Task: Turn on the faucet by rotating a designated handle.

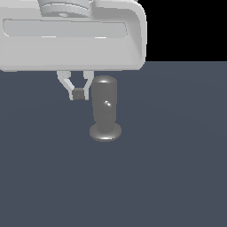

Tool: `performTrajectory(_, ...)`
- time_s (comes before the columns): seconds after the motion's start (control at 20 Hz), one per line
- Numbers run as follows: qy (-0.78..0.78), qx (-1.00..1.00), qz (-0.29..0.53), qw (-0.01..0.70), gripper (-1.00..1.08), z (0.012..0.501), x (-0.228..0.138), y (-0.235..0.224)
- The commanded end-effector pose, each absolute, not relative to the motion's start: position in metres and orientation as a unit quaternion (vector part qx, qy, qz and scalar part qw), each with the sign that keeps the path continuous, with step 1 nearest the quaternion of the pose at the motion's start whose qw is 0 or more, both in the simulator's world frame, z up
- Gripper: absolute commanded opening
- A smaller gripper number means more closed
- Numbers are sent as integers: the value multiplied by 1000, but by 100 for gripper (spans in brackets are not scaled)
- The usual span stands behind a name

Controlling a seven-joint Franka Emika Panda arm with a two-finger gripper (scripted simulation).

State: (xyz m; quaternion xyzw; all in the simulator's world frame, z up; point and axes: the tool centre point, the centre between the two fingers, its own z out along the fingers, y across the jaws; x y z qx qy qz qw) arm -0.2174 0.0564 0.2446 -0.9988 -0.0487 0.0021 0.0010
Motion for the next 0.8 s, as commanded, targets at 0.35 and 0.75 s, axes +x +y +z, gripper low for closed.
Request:
performTrajectory(0.35, -51, -999, 0, 0, -100, 220, -210, 62)
performTrajectory(0.75, -51, -999, 0, 0, -100, 219, -208, 57)
